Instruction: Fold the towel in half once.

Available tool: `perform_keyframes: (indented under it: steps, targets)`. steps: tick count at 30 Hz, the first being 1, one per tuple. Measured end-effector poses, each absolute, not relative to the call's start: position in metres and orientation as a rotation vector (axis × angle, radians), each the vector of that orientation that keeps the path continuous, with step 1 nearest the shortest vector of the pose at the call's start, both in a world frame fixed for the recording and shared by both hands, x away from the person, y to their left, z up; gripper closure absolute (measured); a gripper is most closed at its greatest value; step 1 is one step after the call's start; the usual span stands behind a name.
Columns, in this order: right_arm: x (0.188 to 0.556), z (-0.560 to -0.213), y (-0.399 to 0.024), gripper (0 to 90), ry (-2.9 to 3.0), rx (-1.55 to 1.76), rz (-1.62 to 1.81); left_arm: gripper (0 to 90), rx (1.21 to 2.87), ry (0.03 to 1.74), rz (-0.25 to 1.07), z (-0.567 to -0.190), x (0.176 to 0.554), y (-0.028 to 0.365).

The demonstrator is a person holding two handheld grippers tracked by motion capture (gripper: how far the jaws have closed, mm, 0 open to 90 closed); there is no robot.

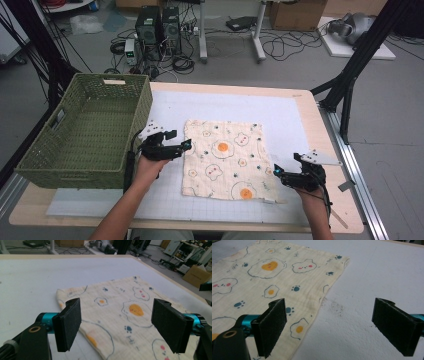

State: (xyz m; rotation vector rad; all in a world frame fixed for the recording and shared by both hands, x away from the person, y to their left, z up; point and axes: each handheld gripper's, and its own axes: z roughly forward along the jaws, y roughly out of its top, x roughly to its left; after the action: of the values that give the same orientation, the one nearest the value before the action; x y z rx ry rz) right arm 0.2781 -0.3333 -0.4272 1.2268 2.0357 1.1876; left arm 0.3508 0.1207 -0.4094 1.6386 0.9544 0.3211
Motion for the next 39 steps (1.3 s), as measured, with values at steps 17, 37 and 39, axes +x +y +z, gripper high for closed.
perform_keyframes:
  steps: [17,37,39]
  targets:
    - [0.281,-0.429,-0.331,11.9,2.049,1.229,1.202,28.7,1.729,1.158,0.366,-0.424,0.423,0.11]
    - [0.283,-0.432,-0.335,11.9,2.047,1.248,1.218,44.8,1.955,1.193,0.547,-0.451,0.458,0.086]
    - [0.283,-0.432,-0.335,11.9,2.048,1.251,1.217,53.4,1.976,1.156,0.556,-0.451,0.457,0.085]
